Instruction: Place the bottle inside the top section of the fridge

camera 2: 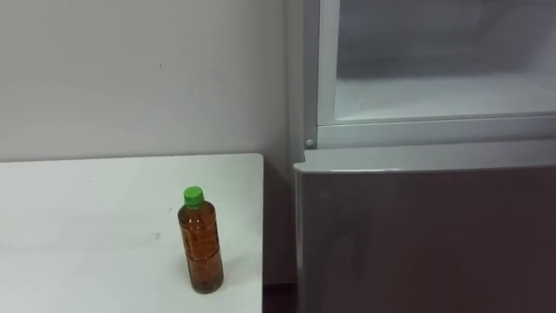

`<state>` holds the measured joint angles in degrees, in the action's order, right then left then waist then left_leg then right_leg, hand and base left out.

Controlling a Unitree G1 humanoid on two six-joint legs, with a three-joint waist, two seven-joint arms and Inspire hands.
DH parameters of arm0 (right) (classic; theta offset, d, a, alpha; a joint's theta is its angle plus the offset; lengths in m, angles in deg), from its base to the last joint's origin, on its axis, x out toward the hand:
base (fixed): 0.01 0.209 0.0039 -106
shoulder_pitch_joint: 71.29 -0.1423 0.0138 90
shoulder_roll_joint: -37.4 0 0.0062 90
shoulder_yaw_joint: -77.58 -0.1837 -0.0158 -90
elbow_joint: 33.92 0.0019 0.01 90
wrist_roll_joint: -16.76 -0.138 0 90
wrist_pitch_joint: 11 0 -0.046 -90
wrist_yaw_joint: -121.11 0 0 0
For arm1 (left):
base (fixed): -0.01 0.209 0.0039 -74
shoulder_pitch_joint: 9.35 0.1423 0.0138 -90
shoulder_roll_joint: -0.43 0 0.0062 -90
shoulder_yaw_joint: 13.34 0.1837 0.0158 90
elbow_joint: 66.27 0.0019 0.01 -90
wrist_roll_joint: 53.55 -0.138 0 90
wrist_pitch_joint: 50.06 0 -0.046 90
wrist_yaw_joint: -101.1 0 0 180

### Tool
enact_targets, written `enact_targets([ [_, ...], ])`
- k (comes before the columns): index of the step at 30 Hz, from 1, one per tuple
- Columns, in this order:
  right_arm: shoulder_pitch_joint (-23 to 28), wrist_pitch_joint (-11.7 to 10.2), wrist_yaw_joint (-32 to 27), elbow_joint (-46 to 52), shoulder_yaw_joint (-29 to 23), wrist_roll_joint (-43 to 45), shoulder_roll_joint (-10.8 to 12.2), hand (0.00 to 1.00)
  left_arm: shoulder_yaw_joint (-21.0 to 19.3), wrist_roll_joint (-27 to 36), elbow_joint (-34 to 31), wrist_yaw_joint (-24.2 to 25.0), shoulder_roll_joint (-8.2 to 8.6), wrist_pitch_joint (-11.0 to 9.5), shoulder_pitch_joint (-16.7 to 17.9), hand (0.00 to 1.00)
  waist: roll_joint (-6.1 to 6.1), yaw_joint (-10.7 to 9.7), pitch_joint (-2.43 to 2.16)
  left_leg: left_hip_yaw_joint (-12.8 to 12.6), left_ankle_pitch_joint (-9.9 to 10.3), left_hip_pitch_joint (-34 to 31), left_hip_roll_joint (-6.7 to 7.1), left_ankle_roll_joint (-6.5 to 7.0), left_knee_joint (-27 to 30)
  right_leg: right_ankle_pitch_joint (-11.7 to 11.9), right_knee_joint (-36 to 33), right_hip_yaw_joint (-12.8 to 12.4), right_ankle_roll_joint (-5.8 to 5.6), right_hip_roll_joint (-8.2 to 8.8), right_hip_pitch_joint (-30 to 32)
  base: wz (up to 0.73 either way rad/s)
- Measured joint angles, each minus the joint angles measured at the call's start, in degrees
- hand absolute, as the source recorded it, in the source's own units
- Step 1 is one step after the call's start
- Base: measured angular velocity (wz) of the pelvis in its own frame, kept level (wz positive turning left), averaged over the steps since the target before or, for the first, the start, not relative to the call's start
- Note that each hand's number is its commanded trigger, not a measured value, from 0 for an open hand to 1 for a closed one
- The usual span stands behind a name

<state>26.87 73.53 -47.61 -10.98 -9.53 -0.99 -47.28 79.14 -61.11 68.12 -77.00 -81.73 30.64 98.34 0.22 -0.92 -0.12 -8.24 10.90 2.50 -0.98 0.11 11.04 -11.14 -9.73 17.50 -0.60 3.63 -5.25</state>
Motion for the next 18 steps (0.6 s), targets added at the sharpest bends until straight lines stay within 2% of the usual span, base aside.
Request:
enact_targets([
  [3, 0.5, 0.0, -0.1, -0.2, -0.3, -0.1, 0.4, 0.0, -3.0, 4.4, 4.8, -2.0, 0.87, -0.2, 0.6, 0.0, 0.29, 0.2, -0.15, 0.9, 0.0, 0.9, 0.29, 0.01, -0.2, -0.2, 0.1, 0.3, -0.19, 0.01, -1.2, 0.14],
  [6, 1.3, 0.0, -0.7, -0.1, -1.1, 0.0, 0.9, 0.0, -6.2, 7.0, 8.4, -3.9, 0.82, -0.6, 0.9, 0.0, 0.41, 1.5, -0.15, 0.9, 0.0, 1.4, 0.39, 0.0, -0.2, -0.5, 0.3, 0.4, -0.29, 0.13, -1.7, 0.02],
  [9, 1.6, 0.1, -0.7, 0.0, -1.7, 0.3, 1.4, 0.0, -8.7, 6.6, 13.3, -6.6, 0.46, -0.4, 1.0, 0.0, 0.47, 2.0, -0.14, 1.1, 0.2, 1.4, 0.39, 0.01, -0.3, -0.5, 0.7, 0.5, -0.3, 0.05, -2.0, 0.01],
  [13, 2.1, 0.1, -1.8, 0.0, -1.4, 0.5, 1.5, 0.0, -8.8, 2.7, 16.4, -8.6, 0.59, 1.6, 2.0, 0.0, 0.51, 2.6, -0.09, 1.5, 0.5, 1.4, 0.56, 0.13, -0.2, -0.5, 1.0, 0.7, -0.45, 0.12, -2.6, 0.04],
  [15, 1.8, 0.1, -2.6, 0.0, -0.1, 2.6, 1.5, 0.0, -7.8, -0.2, 17.6, -9.0, 0.71, 3.4, 1.8, 0.0, 0.58, 2.9, -0.06, 2.2, 0.5, 1.2, 0.72, 0.17, 0.1, -0.5, 1.1, 1.2, -0.53, 0.22, -2.5, 0.11],
  [18, 0.5, 0.1, -3.5, 0.0, 0.7, 5.8, 1.8, 0.0, -6.6, -2.9, 17.6, -9.4, 0.89, 5.0, 1.5, 0.0, 0.5, 2.8, 0.03, 2.3, 0.5, 1.0, 0.72, 0.19, 0.4, -0.5, 1.1, 1.4, -0.53, 0.2, -2.9, 0.07],
])
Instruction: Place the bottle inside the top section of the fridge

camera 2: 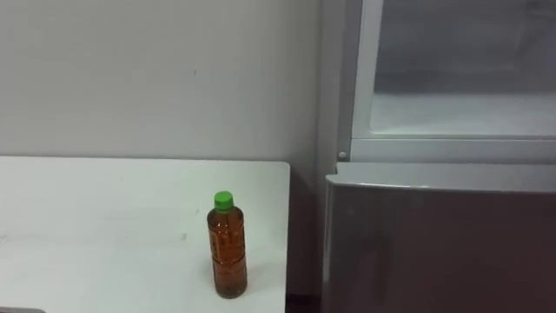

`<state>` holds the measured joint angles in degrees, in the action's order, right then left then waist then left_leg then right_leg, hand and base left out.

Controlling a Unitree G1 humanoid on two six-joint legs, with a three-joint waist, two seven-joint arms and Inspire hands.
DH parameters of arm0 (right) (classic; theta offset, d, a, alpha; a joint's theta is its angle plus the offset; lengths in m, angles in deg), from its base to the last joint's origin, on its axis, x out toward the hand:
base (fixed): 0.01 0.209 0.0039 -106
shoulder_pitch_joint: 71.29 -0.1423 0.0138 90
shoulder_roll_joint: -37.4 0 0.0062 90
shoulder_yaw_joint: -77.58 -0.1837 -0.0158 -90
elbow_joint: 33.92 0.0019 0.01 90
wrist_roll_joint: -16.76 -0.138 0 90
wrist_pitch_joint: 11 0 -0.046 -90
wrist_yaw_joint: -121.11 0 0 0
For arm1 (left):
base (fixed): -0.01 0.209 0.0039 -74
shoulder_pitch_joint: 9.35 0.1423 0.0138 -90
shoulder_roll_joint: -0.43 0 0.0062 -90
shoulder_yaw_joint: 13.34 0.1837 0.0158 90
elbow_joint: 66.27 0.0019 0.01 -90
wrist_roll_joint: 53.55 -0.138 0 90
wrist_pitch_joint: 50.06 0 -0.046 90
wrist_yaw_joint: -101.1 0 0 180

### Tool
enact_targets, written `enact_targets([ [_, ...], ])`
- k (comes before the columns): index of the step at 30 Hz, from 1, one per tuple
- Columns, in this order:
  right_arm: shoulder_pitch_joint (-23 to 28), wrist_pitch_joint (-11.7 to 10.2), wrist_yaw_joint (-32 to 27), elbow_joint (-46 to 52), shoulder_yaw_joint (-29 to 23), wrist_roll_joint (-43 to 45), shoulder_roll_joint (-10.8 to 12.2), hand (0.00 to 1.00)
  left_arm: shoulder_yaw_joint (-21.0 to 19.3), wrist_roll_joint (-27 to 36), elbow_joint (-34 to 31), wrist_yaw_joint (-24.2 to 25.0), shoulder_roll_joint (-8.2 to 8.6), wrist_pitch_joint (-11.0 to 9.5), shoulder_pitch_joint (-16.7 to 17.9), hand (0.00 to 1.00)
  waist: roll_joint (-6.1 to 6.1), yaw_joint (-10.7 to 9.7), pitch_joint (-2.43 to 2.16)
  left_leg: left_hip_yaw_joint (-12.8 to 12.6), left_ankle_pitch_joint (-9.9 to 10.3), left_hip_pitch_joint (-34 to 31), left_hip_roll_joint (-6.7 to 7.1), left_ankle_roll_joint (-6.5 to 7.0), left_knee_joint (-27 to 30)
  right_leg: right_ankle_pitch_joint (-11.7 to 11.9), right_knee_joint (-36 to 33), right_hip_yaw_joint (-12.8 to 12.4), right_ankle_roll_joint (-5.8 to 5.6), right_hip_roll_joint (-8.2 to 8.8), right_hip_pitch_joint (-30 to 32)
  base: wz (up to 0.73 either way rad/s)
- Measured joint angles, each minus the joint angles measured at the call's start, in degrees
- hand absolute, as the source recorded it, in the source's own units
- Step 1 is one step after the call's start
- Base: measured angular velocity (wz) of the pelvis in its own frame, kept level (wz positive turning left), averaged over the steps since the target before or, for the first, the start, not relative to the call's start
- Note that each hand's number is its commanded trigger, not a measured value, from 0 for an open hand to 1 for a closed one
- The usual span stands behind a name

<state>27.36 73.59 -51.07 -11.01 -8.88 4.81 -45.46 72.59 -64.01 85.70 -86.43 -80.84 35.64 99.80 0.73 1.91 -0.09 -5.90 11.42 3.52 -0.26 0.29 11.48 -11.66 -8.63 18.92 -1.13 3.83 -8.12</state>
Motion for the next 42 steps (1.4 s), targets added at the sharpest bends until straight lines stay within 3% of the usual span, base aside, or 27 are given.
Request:
enact_targets([
  [7, -0.5, 0.0, -2.4, 3.0, 0.0, 7.4, 0.4, 0.0, 1.9, -6.1, -0.2, -1.2, 0.21, 0.7, -3.2, 0.0, -0.4, 0.0, 0.03, 0.0, 0.0, -0.3, -0.03, 0.03, 0.2, 0.0, -0.1, 0.0, -0.05, 0.02, 0.3, 0.0],
  [10, 0.8, 0.0, -3.0, 12.0, 0.0, 12.5, 0.3, 0.0, 2.0, -7.4, -0.4, -1.3, 0.37, 0.7, -4.6, 0.0, -0.52, -0.1, -0.01, -0.4, 0.0, -0.9, -0.13, 0.04, 0.2, 0.1, -0.4, -0.4, 0.06, -0.01, 1.4, -0.08],
  [16, 2.9, -0.6, -2.5, 38.0, 2.2, 13.4, 0.1, 0.0, 2.1, -7.1, -3.0, -1.3, 0.25, 0.1, -6.1, 0.0, -0.31, -0.1, 0.16, -0.4, 0.0, -0.8, -0.1, 0.03, 0.1, 0.1, -0.3, -0.7, 0.03, -0.07, 1.4, 0.0],
  [18, 2.5, -2.1, -1.3, 42.8, 2.5, 13.3, 0.1, 0.0, 2.0, -7.1, -4.7, -1.3, 0.23, -0.5, -5.9, 0.0, -0.02, 0.1, 0.1, -0.4, 0.0, -0.8, -0.05, 0.03, -0.1, 0.1, -0.2, -0.8, -0.02, -0.1, 1.3, 0.0],
  [23, 4.0, -2.0, 1.2, 50.1, 3.3, 13.2, 0.1, 0.0, 2.0, -7.1, -4.6, -1.8, 0.02, -1.2, -6.0, 0.0, 0.33, 0.4, -0.19, -0.8, 0.0, -0.7, -0.04, 0.02, -0.9, 0.1, -0.2, -1.4, -0.04, -0.17, 1.7, -0.05],
  [28, 4.0, -1.9, 1.5, 56.9, 4.4, 13.0, 0.0, 0.0, 2.3, -7.0, -4.5, -2.1, -0.34, -1.2, -5.9, 0.0, 0.6, 0.8, -0.06, -1.6, 0.0, -0.8, -0.16, 0.02, -1.2, 0.2, -0.3, -1.8, -0.07, -0.22, 2.3, -0.08],
  [37, 1.3, -2.0, 0.7, 65.6, 6.5, 11.6, -0.1, 0.0, 4.0, -6.1, -2.4, -3.0, -2.06, -1.1, -5.5, 0.0, 2.34, 2.7, 0.32, -1.8, 0.0, -0.6, -0.28, 0.03, -1.2, 0.2, -1.2, -2.3, -0.04, -0.21, 2.4, -0.01],
  [42, 1.0, -2.0, 0.5, 73.1, 6.5, 11.6, -0.4, 0.0, 4.8, -6.8, -2.9, -2.7, -2.65, -0.2, -4.0, 0.0, 2.1, 3.1, 0.28, -1.7, 0.1, -0.9, -0.34, 0.19, -0.6, 0.6, -1.3, -2.4, -0.04, -0.16, 2.4, -0.01],
])
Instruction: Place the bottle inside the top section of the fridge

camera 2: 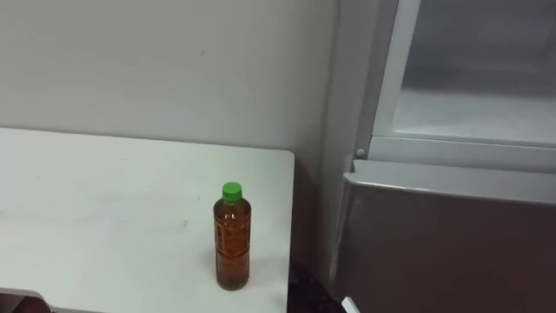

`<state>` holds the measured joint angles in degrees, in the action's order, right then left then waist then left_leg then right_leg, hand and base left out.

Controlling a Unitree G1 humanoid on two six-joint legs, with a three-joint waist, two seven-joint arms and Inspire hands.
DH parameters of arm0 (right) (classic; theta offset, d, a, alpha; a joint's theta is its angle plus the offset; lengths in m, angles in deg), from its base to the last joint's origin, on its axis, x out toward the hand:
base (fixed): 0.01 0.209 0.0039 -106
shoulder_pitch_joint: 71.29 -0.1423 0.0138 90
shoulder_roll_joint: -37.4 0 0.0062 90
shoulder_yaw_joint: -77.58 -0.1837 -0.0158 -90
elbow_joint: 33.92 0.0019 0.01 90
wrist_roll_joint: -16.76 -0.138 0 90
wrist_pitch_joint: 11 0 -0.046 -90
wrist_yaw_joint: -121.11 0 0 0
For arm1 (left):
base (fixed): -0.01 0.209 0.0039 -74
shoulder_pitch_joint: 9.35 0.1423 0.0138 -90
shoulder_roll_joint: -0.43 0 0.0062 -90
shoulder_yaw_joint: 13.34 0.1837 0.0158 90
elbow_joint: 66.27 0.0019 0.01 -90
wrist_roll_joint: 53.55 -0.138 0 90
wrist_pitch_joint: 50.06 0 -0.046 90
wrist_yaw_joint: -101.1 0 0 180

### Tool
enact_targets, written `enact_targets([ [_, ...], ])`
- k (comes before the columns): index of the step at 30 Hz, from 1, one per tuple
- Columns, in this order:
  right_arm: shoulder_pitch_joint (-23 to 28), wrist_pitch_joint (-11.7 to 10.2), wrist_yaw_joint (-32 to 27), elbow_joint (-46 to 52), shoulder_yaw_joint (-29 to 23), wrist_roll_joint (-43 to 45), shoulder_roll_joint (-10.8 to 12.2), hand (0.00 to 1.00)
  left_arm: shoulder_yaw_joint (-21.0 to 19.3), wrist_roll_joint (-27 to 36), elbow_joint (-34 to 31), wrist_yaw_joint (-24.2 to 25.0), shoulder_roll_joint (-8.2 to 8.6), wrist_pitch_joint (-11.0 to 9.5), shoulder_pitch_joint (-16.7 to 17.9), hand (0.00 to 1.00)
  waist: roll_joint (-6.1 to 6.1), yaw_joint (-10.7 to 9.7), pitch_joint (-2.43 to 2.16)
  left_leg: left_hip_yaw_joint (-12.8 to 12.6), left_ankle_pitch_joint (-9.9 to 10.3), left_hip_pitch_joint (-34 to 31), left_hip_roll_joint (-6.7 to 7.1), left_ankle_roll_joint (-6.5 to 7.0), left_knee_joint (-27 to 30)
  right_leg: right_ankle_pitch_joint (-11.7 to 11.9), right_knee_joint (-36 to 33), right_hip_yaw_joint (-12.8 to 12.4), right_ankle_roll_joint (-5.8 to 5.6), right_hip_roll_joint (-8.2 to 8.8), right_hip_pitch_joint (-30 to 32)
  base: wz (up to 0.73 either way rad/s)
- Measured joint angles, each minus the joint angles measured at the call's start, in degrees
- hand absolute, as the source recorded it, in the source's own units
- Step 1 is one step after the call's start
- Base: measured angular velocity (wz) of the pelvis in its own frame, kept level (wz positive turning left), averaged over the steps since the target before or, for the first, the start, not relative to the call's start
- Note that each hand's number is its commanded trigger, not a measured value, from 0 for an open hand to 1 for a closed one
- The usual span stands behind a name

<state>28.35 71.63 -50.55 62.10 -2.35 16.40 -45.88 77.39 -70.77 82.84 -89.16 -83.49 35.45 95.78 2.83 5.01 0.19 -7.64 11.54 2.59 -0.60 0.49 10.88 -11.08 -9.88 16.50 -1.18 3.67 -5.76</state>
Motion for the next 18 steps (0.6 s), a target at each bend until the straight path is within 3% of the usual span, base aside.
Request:
enact_targets([
  [4, -1.2, 0.0, 0.0, 1.0, -0.1, -0.3, -0.5, 0.0, 0.2, -0.4, 0.0, 0.5, 0.02, 0.6, 0.6, 0.0, -0.85, 0.0, 0.0, 0.0, 0.1, -0.1, -0.05, 0.15, 0.5, 0.0, -0.5, -0.2, 0.01, 0.11, 0.2, 0.0],
  [6, -2.0, 0.0, -0.1, 1.1, -0.1, -1.8, -0.7, 0.0, 0.8, -0.4, -0.2, 0.8, 0.03, 1.0, 0.7, 0.0, -1.7, -0.1, -0.2, 0.0, 0.1, -0.4, -0.02, 0.2, 0.7, 0.0, -0.9, -0.2, 0.01, 0.22, 0.5, 0.0],
  [9, -2.7, 0.0, -0.2, 1.1, 0.0, -2.0, -1.1, 0.0, 0.8, -0.5, -1.1, 0.9, 0.0, 1.5, 0.6, 0.0, -2.01, 0.0, -0.33, 0.0, 0.0, -0.8, 0.01, 0.25, 0.9, 0.0, -1.1, -0.5, 0.03, 0.24, 0.7, 0.0],
  [18, -4.9, 0.0, -3.0, 1.9, 0.0, -2.7, -2.1, 0.0, 0.8, -0.5, -1.8, 1.0, -0.01, 1.7, 0.4, 0.0, -0.41, 0.9, -0.44, 0.0, -0.1, -1.2, 0.07, 0.28, 1.0, 0.0, -0.7, -0.5, 0.02, 0.18, 0.9, 0.0],
])
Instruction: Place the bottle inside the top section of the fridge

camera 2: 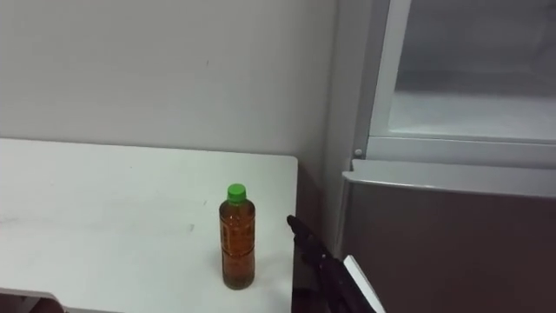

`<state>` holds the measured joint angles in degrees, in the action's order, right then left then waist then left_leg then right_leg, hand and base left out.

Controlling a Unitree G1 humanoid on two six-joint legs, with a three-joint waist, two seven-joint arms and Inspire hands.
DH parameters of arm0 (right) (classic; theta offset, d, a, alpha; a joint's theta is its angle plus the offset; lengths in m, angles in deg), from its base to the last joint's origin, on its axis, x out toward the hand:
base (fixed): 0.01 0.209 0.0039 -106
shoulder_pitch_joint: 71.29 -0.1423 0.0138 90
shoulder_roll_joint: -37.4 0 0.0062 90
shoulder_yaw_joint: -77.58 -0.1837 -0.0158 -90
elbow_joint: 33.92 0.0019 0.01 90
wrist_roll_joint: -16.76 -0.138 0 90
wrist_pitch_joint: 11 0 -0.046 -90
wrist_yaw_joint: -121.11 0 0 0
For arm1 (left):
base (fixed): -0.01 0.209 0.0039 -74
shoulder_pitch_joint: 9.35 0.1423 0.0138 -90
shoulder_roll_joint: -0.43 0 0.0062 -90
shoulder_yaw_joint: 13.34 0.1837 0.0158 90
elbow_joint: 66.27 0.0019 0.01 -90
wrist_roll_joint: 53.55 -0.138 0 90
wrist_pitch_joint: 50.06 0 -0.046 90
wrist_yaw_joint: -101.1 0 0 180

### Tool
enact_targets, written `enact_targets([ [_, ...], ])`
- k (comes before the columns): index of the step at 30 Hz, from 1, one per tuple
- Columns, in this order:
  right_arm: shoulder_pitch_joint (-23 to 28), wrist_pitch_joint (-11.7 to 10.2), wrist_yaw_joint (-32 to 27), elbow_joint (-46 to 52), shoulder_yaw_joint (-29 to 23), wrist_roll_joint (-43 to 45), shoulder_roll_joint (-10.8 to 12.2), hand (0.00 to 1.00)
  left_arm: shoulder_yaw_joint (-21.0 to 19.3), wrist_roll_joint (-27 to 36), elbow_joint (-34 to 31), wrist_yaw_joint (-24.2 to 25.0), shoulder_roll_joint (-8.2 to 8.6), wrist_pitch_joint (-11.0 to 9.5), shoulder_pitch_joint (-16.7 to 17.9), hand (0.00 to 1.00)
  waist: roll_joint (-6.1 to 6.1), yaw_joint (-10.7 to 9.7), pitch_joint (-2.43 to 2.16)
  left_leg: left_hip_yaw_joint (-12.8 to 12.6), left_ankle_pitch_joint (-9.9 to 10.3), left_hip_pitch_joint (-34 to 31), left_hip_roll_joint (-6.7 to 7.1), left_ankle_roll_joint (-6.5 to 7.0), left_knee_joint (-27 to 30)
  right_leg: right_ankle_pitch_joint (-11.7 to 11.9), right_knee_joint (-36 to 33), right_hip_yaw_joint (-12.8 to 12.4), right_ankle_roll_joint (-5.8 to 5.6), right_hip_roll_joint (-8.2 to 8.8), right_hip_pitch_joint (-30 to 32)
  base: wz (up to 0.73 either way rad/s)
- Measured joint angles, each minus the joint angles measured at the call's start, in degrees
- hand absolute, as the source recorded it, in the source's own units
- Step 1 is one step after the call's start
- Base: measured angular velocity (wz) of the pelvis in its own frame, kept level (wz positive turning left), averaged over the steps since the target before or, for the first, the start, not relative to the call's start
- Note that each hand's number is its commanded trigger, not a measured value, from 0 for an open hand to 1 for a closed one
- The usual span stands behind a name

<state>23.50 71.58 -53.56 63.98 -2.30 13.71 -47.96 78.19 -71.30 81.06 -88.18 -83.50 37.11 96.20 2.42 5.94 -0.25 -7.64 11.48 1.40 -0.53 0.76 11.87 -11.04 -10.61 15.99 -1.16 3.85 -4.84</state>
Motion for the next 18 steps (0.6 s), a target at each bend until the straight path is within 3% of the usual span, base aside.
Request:
enact_targets([
  [6, -2.7, -0.1, -3.3, 0.0, -0.1, -5.3, 0.0, 0.0, -0.2, -0.2, -0.4, -0.1, -0.13, -0.1, -0.7, 0.0, 0.87, 0.7, 0.36, 1.5, 0.0, -1.0, 0.09, -0.02, 0.1, 0.0, 0.0, 2.0, 0.0, 0.1, 0.1, 0.12],
  [15, -3.0, -0.3, -8.8, -0.8, -0.2, -5.9, -0.1, 0.0, -0.6, -0.5, 0.1, -0.6, 0.01, 0.0, -0.1, 0.0, 0.98, 0.8, 0.54, 3.1, 0.0, -2.4, 0.18, -0.06, 1.1, 0.0, -0.1, 3.4, -0.01, 0.12, 0.2, 0.1],
  [18, -3.6, -1.3, -10.2, -2.8, -0.1, -6.1, -0.1, 0.0, -1.1, -0.5, 0.1, -0.5, 0.06, 0.0, -0.1, 0.0, 1.01, 1.1, 0.52, 3.1, 0.0, -3.2, 0.17, -0.06, 1.6, 0.0, -0.2, 3.7, 0.01, 0.16, 0.8, 0.03],
])
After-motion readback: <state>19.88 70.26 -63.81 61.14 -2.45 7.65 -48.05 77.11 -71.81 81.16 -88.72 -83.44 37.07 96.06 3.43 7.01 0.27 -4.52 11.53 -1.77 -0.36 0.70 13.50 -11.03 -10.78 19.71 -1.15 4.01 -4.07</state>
